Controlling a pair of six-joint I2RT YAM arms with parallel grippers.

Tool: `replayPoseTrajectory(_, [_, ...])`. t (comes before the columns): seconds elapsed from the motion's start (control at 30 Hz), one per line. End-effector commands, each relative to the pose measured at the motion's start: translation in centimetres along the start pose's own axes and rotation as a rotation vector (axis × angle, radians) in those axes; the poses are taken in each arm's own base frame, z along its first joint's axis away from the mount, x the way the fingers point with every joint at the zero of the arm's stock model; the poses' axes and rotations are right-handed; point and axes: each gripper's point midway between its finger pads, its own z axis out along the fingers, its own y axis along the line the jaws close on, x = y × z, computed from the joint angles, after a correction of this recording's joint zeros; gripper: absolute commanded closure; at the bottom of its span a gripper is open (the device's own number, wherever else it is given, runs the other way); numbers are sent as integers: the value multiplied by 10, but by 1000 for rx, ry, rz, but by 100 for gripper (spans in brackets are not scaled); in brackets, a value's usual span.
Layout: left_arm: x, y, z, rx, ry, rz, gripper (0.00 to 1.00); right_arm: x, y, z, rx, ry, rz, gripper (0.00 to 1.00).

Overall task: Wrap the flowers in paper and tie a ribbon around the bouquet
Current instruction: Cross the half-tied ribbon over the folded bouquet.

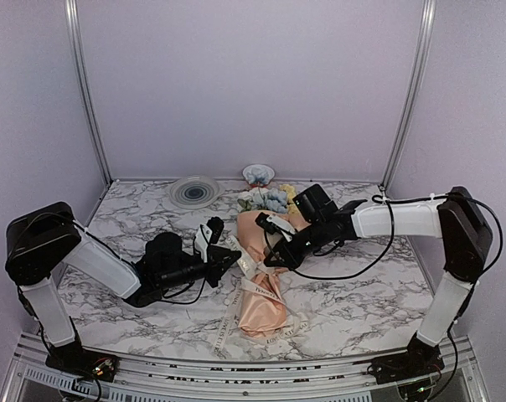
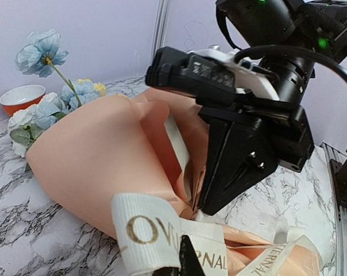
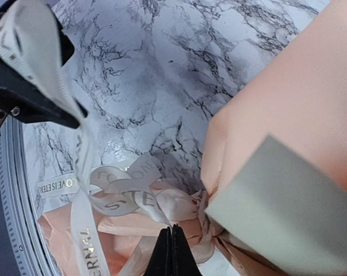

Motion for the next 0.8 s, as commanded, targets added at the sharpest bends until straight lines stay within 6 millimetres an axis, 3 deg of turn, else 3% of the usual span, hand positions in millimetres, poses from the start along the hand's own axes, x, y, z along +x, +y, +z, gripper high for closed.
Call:
replayPoseTrajectory(0.0, [6, 13, -1, -47, -3, -30, 100, -18, 25, -15, -87, -80, -46, 100])
replayPoseTrajectory(0.27, [12, 23, -1, -77, 7, -50, 100, -23, 36, -18, -145, -105, -64, 100])
replayPoseTrajectory(0.33, [14, 23, 0, -76, 13, -54, 100, -23, 29, -16, -112, -104, -52, 100])
replayPoseTrajectory(0.37, [14, 22, 0, -71, 14, -54, 100, -23, 21, -14, -63, -105, -42, 96])
replayPoseTrajectory(0.43, [16, 20, 0, -60, 19, -53, 100, -25, 9, -12, 2, -99, -43, 79])
replayPoseTrajectory(0.5, [17, 21, 0, -60, 22, -54, 100, -30, 15, -11, -33, -100, -63, 70])
replayPoseTrajectory(0.63, [14, 20, -1, -59, 15, -52, 100, -43, 32, -10, -145, -125, -108, 66])
replayPoseTrajectory(0.77, [14, 20, 0, -55, 15, -48, 100, -40, 20, 2, -179, -98, -97, 64])
